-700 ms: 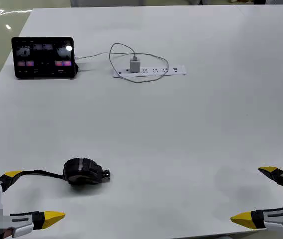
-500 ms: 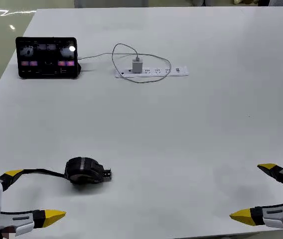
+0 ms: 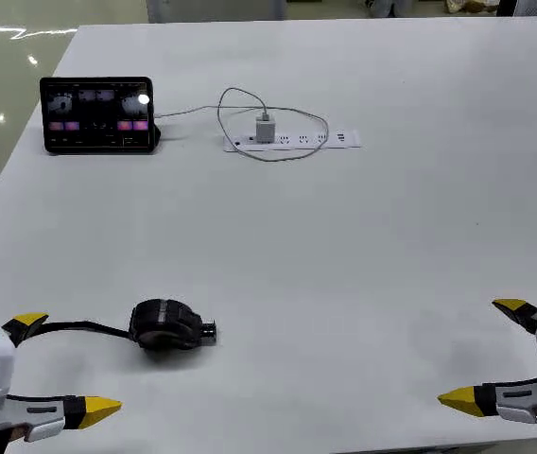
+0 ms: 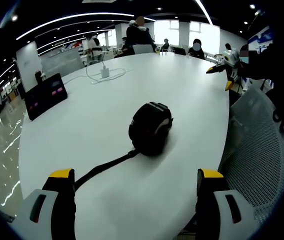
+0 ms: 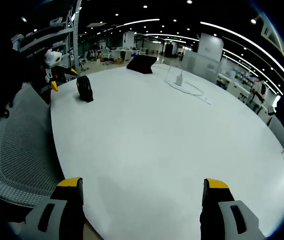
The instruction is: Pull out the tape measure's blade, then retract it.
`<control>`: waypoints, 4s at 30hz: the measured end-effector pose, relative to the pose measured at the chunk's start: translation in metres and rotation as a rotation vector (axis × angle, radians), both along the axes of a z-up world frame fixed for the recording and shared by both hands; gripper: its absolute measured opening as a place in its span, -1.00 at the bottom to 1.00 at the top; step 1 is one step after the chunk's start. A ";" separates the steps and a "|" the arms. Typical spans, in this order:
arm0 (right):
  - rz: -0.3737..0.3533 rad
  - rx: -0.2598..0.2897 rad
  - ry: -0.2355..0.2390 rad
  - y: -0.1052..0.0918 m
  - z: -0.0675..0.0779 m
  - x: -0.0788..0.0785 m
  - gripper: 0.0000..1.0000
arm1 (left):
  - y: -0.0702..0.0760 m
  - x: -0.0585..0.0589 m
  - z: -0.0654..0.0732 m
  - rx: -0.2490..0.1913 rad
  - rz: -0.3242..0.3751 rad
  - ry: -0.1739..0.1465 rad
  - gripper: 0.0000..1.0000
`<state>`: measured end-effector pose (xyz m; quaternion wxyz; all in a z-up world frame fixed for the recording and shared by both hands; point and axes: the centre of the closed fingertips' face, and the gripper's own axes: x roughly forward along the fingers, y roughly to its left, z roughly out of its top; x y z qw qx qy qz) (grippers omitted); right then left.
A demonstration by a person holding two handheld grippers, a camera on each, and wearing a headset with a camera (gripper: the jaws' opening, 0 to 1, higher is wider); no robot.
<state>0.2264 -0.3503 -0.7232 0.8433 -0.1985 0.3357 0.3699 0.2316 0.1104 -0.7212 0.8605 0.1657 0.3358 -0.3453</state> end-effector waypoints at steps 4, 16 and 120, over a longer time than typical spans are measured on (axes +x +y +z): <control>-0.014 0.031 0.071 0.001 -0.005 -0.002 0.97 | -0.003 -0.002 -0.003 -0.001 -0.017 0.028 0.98; 0.039 0.030 0.132 0.013 -0.017 -0.003 0.98 | -0.013 -0.009 -0.013 0.048 -0.129 0.104 0.98; 0.567 0.077 0.113 0.287 -0.042 0.039 0.42 | -0.097 0.054 -0.032 0.299 -0.634 0.061 -0.33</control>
